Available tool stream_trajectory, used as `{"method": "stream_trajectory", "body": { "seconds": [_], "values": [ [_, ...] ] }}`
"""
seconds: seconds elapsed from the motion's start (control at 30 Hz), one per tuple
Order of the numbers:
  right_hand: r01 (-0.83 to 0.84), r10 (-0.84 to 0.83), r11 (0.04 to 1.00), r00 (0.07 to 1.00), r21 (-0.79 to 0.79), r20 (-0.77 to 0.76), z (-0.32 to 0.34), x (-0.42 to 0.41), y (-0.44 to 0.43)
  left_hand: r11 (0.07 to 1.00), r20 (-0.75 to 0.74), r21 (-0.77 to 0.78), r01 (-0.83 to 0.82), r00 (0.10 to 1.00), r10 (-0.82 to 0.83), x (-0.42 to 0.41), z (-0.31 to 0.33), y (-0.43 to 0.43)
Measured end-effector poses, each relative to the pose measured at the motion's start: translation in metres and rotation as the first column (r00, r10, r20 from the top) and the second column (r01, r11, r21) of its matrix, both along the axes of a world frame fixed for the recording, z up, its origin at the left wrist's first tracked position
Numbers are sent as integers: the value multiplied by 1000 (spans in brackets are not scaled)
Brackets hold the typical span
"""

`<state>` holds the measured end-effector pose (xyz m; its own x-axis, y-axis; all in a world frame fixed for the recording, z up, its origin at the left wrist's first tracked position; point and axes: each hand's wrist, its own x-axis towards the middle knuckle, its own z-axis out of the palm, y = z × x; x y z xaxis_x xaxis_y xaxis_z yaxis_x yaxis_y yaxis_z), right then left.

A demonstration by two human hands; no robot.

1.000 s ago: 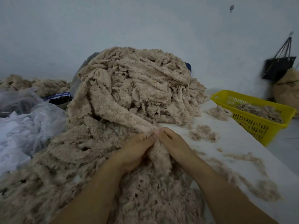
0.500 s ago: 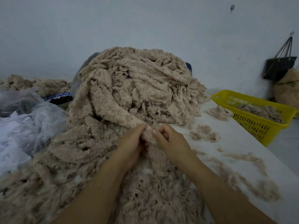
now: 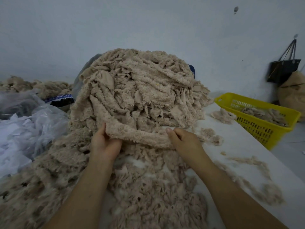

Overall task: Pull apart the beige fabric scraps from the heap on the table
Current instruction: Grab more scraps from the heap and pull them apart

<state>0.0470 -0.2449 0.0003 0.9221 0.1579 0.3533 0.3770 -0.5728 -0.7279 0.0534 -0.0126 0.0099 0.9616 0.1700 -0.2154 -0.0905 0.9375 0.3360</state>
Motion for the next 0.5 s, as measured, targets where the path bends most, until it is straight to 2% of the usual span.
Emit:
{"method": "stream_trajectory", "body": {
  "seconds": [0.1,0.17,0.23,0.33,0.43,0.5],
  "values": [
    [57,-57,998,998,12,-6,-4,4,-2,993,-31,114,-1,1000,4,-1,4,-4],
    [66,-65,997,998,45,-13,-6,4,-1,964,-38,263,21,999,-12,-1,7,-11],
    [12,-10,994,1000,109,-19,-6,0,2,894,-54,442,78,997,-60,-3,9,-26],
    [-126,139,962,990,242,-37,-4,-6,13,726,-91,676,125,992,-86,-10,4,-53],
    [-193,219,955,971,226,-93,-5,-9,23,460,-98,878,132,991,-96,-16,-3,-69],
    [-195,226,961,962,194,-156,-6,-8,26,366,-87,922,124,989,-118,-20,-4,-73]
  ]
}}
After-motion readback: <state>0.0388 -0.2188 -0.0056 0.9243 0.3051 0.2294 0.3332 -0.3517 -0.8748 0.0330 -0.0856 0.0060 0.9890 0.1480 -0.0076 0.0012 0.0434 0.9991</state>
